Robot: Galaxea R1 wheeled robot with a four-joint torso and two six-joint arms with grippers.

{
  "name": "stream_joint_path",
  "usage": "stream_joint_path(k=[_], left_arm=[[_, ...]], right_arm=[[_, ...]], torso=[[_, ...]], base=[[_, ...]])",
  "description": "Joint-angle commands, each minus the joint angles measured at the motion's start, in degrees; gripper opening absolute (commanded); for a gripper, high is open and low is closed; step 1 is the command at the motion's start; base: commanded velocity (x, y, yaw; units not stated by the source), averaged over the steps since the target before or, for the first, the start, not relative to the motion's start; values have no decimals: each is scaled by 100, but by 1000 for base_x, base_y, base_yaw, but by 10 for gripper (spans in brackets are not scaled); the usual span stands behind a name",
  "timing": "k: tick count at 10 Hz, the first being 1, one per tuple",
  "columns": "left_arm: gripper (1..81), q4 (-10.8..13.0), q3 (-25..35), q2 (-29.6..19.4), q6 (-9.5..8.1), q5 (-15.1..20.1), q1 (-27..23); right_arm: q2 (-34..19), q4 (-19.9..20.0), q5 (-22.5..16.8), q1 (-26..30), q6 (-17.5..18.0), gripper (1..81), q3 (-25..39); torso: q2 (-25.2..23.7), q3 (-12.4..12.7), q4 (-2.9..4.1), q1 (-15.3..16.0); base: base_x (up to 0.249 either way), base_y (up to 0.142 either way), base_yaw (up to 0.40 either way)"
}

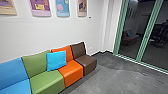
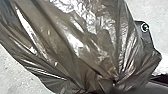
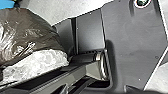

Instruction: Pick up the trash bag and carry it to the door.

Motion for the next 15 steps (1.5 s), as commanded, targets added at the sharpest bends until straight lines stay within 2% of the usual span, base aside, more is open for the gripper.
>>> stream_joint_path(k=[1,15], left_arm=[[10,72,283,-207,72,289,-279],[10,72,239,-216,72,298,-305]], right_arm=[[-207,-48,-291,233,-3,811,234],[-128,-22,-220,163,23,811,75]], torso=[[0,0,0,0],[0,0,0,0]], base=[[0,0,-356],[0,0,-370]])
